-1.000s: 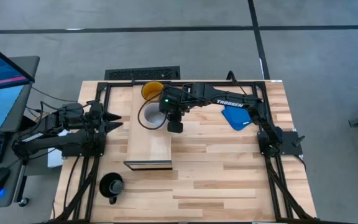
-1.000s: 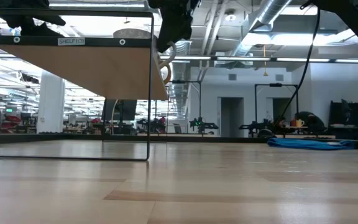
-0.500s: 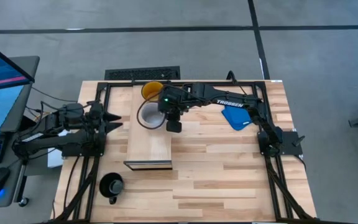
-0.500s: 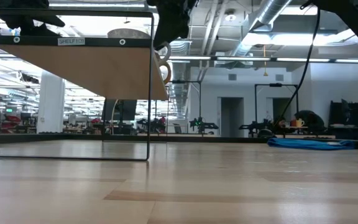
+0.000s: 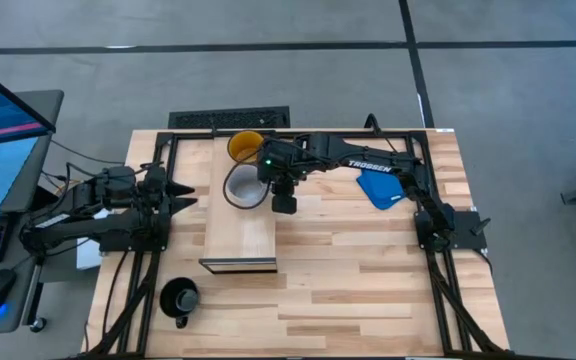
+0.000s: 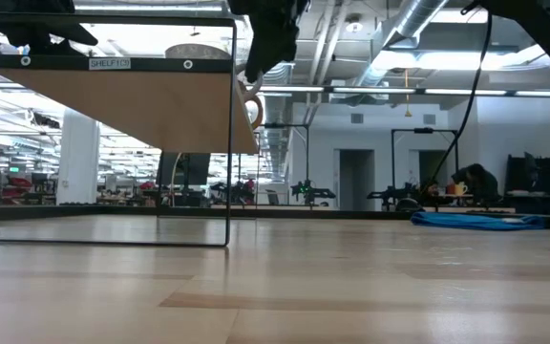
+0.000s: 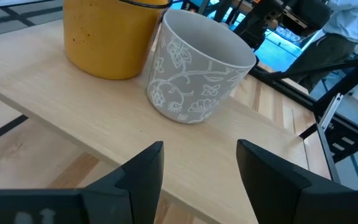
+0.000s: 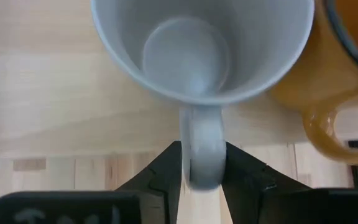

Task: Stack small to large cups/mugs on shelf
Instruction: Put the gray mug on the shelf, then put the black mug on the shelf

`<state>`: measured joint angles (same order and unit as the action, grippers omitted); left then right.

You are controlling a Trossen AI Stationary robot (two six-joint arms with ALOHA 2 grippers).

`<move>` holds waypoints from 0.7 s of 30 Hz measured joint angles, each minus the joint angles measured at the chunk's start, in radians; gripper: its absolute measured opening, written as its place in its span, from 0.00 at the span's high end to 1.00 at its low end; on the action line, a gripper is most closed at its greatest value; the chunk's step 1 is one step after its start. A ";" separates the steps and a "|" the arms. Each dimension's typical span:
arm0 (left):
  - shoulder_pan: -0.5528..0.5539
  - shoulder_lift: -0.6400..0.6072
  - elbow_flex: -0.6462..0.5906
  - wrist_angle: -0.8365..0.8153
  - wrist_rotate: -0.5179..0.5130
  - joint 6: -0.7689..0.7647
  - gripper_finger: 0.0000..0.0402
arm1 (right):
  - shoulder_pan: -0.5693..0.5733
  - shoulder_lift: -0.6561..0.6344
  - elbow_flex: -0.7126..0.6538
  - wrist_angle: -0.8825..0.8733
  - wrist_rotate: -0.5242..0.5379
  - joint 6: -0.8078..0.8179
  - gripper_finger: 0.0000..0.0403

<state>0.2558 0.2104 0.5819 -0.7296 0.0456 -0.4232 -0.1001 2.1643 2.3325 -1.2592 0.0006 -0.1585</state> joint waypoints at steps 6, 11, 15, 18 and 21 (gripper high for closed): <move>0.000 0.000 0.000 0.000 0.000 0.000 0.52 | 0.000 0.000 0.000 -0.032 0.000 0.000 0.68; 0.000 0.000 0.000 0.001 0.000 0.000 0.52 | 0.000 0.000 0.000 -0.080 0.026 0.000 0.68; 0.000 0.000 0.000 0.001 0.000 0.000 0.52 | 0.000 0.000 0.000 -0.109 0.035 0.000 0.68; 0.000 0.000 0.000 0.001 0.000 0.000 0.52 | 0.000 0.000 0.000 -0.138 0.038 0.001 0.68; 0.000 0.000 0.000 0.001 0.000 0.000 0.52 | 0.000 0.000 0.000 -0.216 0.038 0.013 0.68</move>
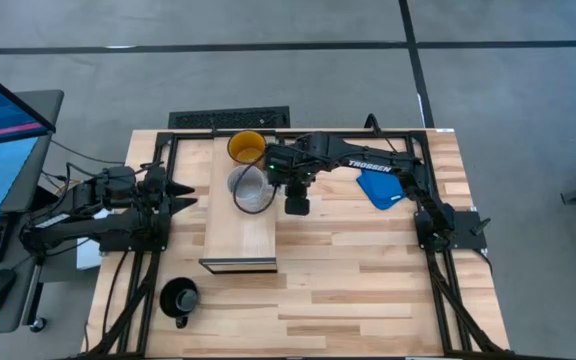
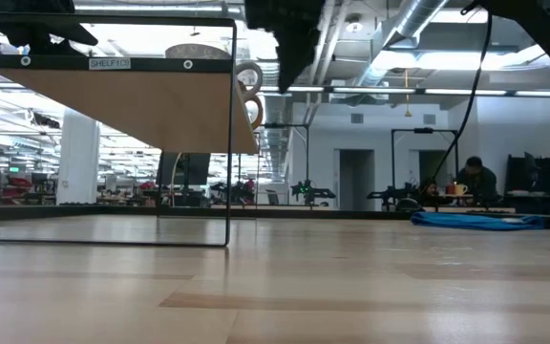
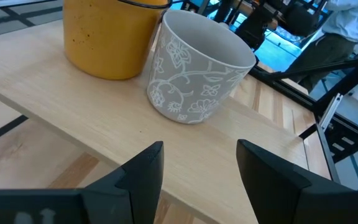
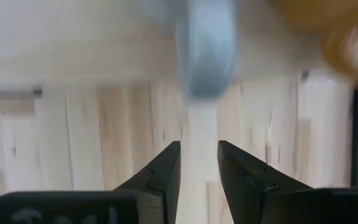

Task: Stack small to large cups/mugs on shelf
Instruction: Put the black mug on the shelf

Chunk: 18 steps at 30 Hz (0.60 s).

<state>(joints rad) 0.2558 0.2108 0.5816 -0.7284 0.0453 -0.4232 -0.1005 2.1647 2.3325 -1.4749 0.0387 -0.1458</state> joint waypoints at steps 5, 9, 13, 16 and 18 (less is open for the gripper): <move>0.000 0.000 0.000 0.000 0.000 -0.002 0.52 | 0.000 0.000 0.000 -0.093 0.000 0.063 0.69; 0.000 0.000 0.000 0.000 0.000 -0.006 0.52 | 0.005 -0.040 0.003 -0.096 -0.009 0.094 0.71; 0.000 0.000 0.000 0.000 0.018 -0.004 0.52 | 0.015 -0.086 0.002 -0.092 -0.012 0.138 0.73; 0.000 0.000 0.000 0.000 0.028 0.001 0.52 | 0.021 -0.125 0.000 -0.096 -0.012 0.146 0.74; 0.000 0.000 0.000 0.000 0.028 0.001 0.52 | 0.021 -0.155 0.000 -0.096 -0.012 0.149 0.75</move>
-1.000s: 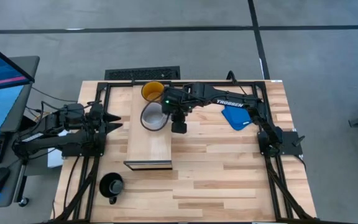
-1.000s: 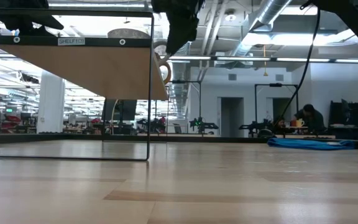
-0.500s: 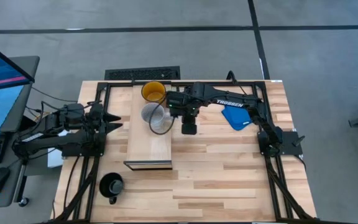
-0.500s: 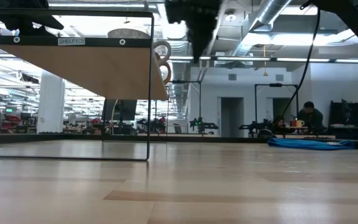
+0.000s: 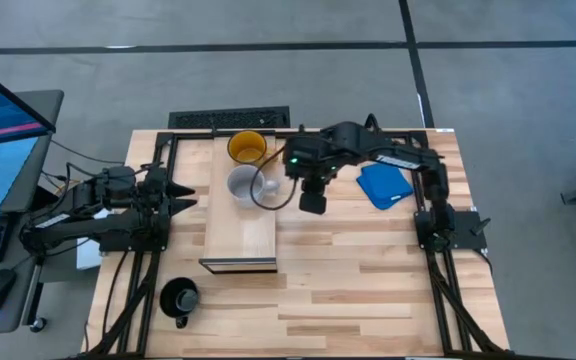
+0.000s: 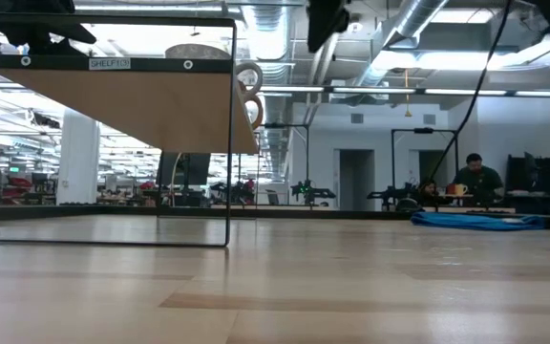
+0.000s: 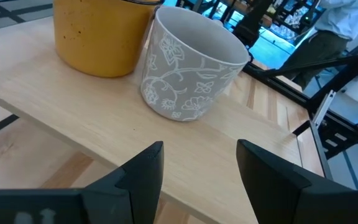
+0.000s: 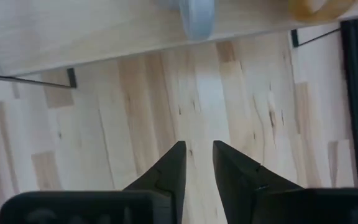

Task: Stack small to large cups/mugs on shelf
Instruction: Put the black mug on the shelf

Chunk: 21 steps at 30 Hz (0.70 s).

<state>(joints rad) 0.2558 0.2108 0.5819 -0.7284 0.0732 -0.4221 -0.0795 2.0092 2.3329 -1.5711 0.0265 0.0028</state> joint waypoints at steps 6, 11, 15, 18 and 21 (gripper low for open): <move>0.000 0.000 0.000 0.001 0.000 0.014 0.52 | -0.008 -0.061 0.001 0.044 0.000 -0.001 0.76; 0.000 0.000 0.000 0.001 0.000 0.012 0.52 | -0.008 -0.103 0.000 0.045 0.000 -0.007 0.76; 0.000 0.000 0.000 0.001 0.000 0.012 0.52 | -0.009 -0.141 0.000 0.030 0.014 -0.004 0.76; 0.000 0.000 0.000 0.001 0.000 0.012 0.52 | -0.017 -0.167 0.000 0.031 0.045 -0.002 0.76; 0.000 0.000 0.000 0.001 0.000 0.012 0.52 | -0.027 -0.203 -0.023 0.052 0.060 0.013 0.76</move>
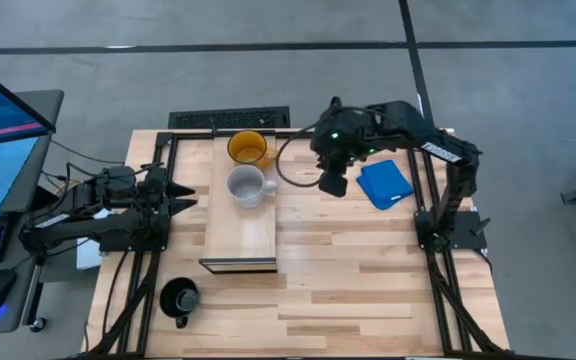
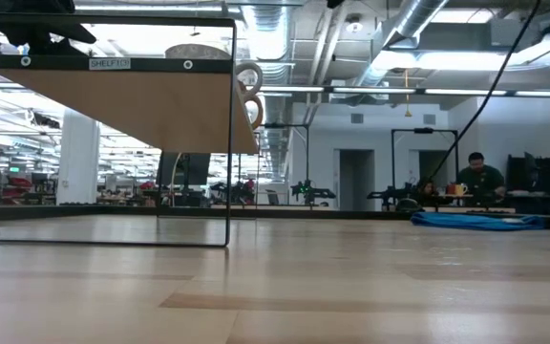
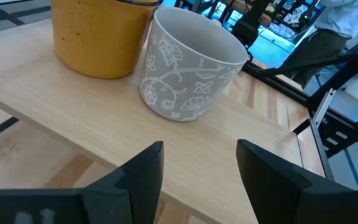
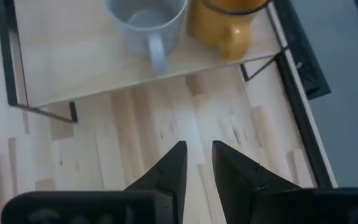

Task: Stack small to large cups/mugs on shelf
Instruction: Put the black mug on the shelf

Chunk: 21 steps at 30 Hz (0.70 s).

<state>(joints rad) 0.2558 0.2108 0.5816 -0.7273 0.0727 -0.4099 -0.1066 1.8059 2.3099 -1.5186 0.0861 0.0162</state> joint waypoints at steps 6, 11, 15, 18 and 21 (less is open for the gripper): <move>0.000 0.000 0.000 0.000 0.000 0.005 0.52 | -0.007 -0.150 -0.345 0.240 -0.004 0.017 0.76; 0.000 0.000 0.000 0.000 0.000 0.005 0.52 | -0.013 -0.324 -0.706 0.511 -0.021 0.100 0.76; 0.000 0.000 0.000 0.000 0.000 0.005 0.52 | -0.004 -0.455 -0.961 0.804 -0.066 0.141 0.76; 0.000 0.000 0.000 0.000 0.000 0.005 0.52 | 0.011 -0.531 -1.123 1.002 -0.090 0.170 0.76; 0.000 0.000 0.000 0.000 0.000 0.005 0.52 | 0.029 -0.592 -1.260 1.171 -0.088 0.220 0.76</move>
<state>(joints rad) 0.2558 0.2108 0.5819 -0.7272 0.0723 -0.4046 -0.0778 1.2139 1.0503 -0.3473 -0.0021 0.2366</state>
